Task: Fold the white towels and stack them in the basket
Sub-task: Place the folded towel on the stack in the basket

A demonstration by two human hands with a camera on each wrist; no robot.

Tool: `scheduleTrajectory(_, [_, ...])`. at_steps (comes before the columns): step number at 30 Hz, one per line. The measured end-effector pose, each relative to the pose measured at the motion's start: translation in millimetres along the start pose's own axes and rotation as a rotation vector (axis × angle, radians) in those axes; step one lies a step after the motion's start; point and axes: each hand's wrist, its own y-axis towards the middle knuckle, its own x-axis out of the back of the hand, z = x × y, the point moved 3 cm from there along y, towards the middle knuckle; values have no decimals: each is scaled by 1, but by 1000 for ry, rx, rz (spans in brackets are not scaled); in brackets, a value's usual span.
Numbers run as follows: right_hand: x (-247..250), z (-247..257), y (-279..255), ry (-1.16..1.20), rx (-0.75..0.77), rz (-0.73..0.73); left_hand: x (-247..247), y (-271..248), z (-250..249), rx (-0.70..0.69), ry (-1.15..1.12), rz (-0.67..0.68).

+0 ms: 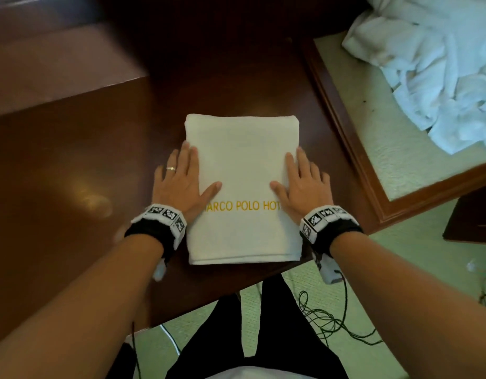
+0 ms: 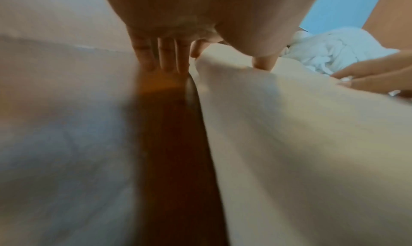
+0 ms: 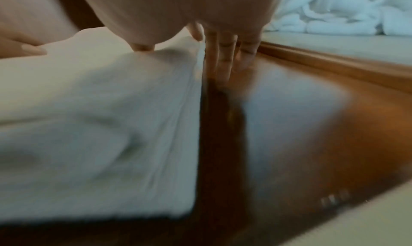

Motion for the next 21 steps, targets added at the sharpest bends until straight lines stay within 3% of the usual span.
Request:
scheduleTrajectory(2, [-5,1,-21,104,-116,18,-2,-18,-4,108,-90,-30])
scheduleTrajectory(5, [-18,4,-49,275,-265,98,-11,-45,-10,220,-268,52])
scheduleTrajectory(11, [-27,14,-67,585,-374,141,-23,-64,-14,373,-611,98])
scheduleTrajectory(15, [-7,15,-68,630,-416,151,-1,-67,-30,269,-656,55])
scheduleTrajectory(21, [65,-13,-73,683,-381,6,62,-68,-73,75,-726,-100])
